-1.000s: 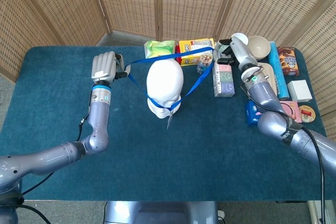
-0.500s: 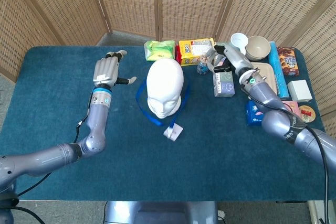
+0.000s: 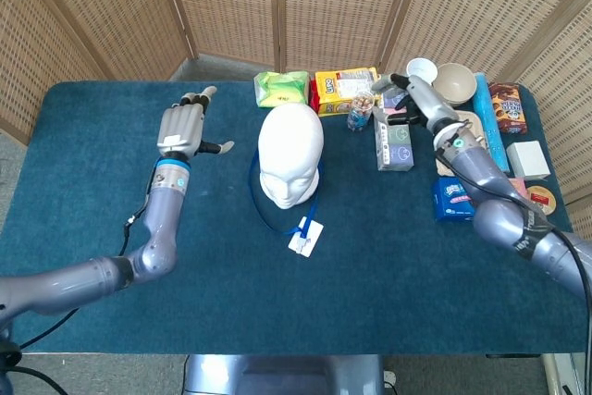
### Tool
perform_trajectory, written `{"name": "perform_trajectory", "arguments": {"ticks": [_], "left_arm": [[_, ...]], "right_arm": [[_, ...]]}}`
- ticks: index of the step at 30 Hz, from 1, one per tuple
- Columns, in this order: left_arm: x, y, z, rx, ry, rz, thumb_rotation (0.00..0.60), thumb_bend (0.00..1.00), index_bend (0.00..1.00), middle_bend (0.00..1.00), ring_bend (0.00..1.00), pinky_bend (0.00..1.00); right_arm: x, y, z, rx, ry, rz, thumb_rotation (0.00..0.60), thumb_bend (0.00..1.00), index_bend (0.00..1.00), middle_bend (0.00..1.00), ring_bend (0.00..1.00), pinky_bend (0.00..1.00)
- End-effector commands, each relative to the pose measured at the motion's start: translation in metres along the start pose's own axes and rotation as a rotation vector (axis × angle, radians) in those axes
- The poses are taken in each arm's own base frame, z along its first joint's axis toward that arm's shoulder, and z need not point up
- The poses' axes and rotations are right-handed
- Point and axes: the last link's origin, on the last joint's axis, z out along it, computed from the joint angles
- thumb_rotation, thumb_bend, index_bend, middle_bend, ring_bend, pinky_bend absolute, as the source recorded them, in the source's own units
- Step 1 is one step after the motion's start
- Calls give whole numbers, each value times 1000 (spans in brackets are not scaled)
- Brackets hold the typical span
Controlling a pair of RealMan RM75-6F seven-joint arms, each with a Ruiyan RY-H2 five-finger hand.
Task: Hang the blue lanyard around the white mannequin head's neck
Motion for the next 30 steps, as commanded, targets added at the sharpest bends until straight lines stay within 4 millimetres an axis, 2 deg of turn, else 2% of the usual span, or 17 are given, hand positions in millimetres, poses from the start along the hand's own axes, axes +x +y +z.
{"name": "perform_trajectory", "arguments": {"ticks": [1,10,12,16,21,30], "left_arm": [[9,-25,-21,-6,28,-29,451,111,76,203,136,264],[21,-93,-75,39,-10,-57,451,111,129,203,136,264],[23,-114,-96,65,-21,-61,453,111,135,203,136,264],[26,-144,-131,78,-12,-84,448,112,153,203,138,264],[20,-183,-185,129,-1,-72,449,111,181,203,139,264],[15,-225,-268,215,51,-86,449,111,236,217,158,264]], "right_arm": [[9,9,-17,42,77,34,446,418,322,304,277,319],[6,41,-70,122,169,60,449,415,365,342,306,319],[1,52,-89,127,182,53,451,413,370,344,308,321],[-9,70,-120,122,200,25,453,409,371,348,308,325],[-23,95,-164,86,227,-50,450,407,381,363,312,327],[-42,132,-233,-7,256,-179,452,404,405,382,324,337]]}}
